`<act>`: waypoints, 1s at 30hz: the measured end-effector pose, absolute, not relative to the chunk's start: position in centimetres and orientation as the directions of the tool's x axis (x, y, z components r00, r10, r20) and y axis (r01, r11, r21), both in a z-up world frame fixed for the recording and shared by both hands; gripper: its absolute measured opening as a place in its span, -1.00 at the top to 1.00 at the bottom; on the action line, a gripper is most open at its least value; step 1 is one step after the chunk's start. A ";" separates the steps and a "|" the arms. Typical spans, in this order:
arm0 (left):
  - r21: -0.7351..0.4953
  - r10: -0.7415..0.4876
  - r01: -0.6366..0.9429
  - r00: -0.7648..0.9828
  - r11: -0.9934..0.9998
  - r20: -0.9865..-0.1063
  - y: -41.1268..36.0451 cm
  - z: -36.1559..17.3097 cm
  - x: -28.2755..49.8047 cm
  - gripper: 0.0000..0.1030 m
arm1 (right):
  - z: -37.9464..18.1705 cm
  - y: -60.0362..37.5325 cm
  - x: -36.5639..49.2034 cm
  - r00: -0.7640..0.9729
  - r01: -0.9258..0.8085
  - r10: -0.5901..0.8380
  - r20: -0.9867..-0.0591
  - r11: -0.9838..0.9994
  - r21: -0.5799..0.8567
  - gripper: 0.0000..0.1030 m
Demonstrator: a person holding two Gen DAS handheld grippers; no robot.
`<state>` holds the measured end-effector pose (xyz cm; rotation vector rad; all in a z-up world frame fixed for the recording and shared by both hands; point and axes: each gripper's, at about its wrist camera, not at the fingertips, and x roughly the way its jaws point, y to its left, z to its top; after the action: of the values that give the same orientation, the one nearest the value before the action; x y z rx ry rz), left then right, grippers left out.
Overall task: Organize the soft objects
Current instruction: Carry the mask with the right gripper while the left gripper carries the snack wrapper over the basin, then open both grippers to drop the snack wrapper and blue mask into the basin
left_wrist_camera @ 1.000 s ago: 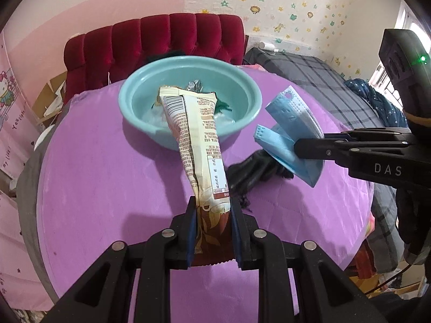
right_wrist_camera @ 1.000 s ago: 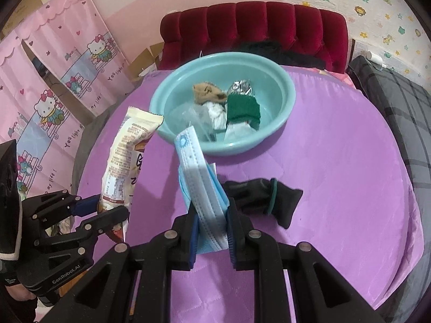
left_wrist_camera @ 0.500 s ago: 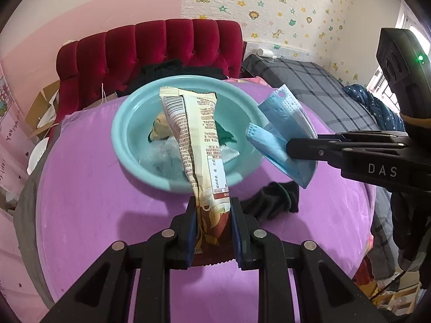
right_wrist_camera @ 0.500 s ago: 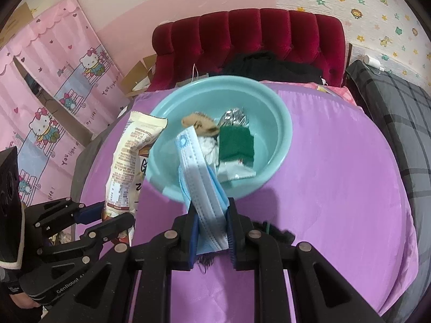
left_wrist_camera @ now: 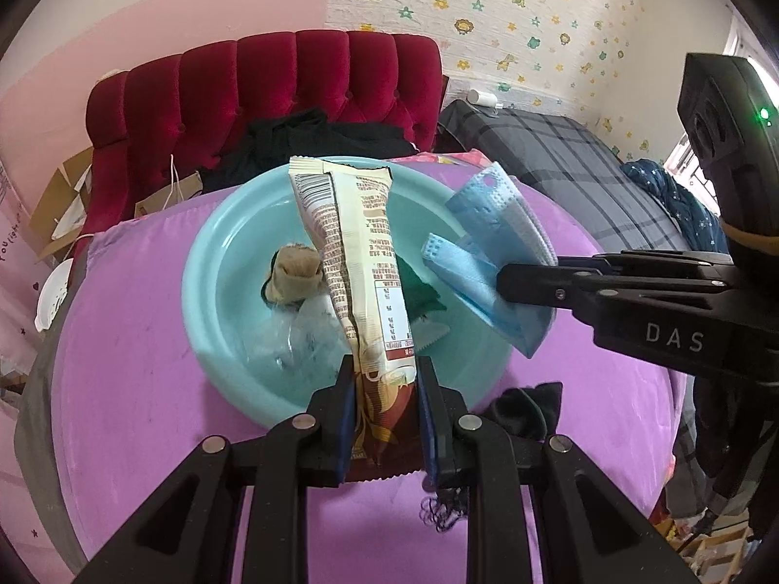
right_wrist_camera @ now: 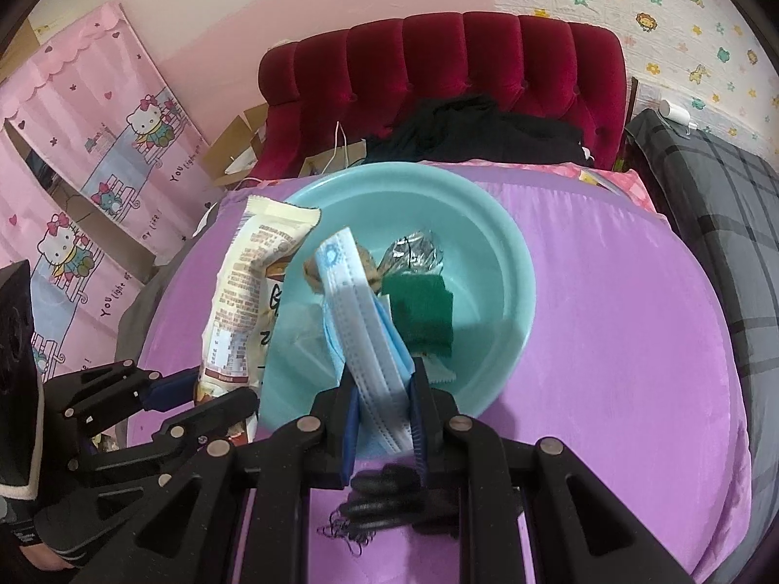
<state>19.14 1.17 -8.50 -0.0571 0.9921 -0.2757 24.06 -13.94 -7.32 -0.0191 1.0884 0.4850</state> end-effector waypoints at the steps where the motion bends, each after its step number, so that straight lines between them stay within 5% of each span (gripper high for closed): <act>1: -0.171 -0.256 0.207 0.513 0.963 -0.819 1.2 -8.6 19.5 0.54 | -7.4 -13.9 24.3 0.370 -0.386 0.368 -0.853 0.896 0.219 0.64; 30: -0.168 -0.247 0.215 0.429 0.962 -0.869 -0.4 -13.2 26.4 0.52 | -12.7 -12.2 32.3 0.308 -0.297 0.315 -0.898 0.928 0.224 0.58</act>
<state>26.41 -0.44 -13.23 -0.0333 1.0895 -0.2884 32.35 -12.17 -12.71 0.0170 1.1909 0.4046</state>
